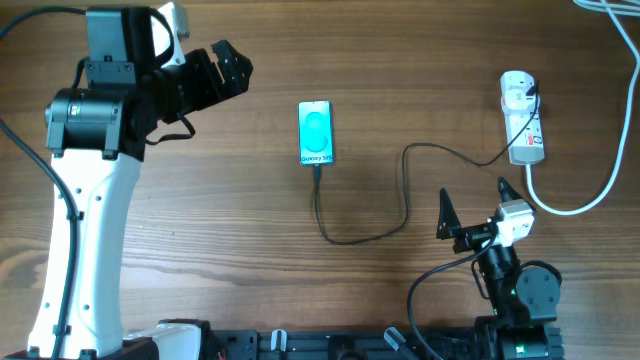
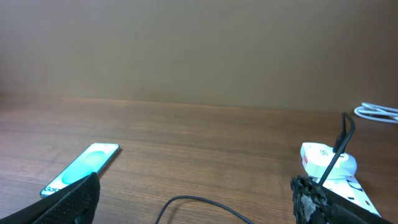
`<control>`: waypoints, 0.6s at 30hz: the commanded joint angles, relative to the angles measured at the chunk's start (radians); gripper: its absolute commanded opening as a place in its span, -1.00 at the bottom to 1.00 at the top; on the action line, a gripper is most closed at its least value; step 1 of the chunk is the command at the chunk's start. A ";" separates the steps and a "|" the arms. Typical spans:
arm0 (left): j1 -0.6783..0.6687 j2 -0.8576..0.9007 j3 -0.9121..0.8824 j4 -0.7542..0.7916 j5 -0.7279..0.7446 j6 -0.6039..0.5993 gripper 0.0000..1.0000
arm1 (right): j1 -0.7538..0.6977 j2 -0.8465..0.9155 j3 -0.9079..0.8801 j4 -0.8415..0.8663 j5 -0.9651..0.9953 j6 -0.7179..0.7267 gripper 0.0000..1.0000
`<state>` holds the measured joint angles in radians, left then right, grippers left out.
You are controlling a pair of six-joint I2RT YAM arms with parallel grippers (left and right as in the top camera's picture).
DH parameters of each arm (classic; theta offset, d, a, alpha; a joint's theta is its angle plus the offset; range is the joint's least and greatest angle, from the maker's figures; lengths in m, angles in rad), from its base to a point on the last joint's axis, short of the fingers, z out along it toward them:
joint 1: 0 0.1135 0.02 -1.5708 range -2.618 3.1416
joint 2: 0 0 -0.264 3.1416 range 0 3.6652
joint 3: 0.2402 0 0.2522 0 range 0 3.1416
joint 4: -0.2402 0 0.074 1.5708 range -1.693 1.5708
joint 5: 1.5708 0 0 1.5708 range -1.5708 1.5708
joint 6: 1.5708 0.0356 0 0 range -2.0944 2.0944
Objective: Plug charger to phone and switch on socket
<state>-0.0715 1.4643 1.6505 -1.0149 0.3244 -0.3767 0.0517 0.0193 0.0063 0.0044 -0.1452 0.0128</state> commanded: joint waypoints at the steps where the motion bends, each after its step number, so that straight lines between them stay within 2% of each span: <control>1: 0.005 0.002 -0.002 -0.066 -0.073 0.006 1.00 | 0.004 -0.016 -0.001 0.004 0.010 -0.006 1.00; 4: -0.005 -0.027 -0.040 -0.152 -0.200 0.006 1.00 | 0.004 -0.016 -0.001 0.003 0.010 -0.006 1.00; 7: -0.002 -0.109 -0.179 -0.121 -0.249 0.006 1.00 | 0.004 -0.016 -0.001 0.003 0.010 -0.006 1.00; 13: 0.014 -0.354 -0.518 0.011 -0.256 0.005 1.00 | 0.004 -0.016 -0.001 0.004 0.010 -0.006 1.00; 18: 0.019 -0.504 -0.611 -0.017 -0.257 0.006 1.00 | 0.004 -0.016 -0.001 0.003 0.010 -0.006 1.00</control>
<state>-0.0586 1.0401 1.0767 -1.0359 0.0895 -0.3763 0.0517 0.0154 0.0063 0.0044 -0.1452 0.0128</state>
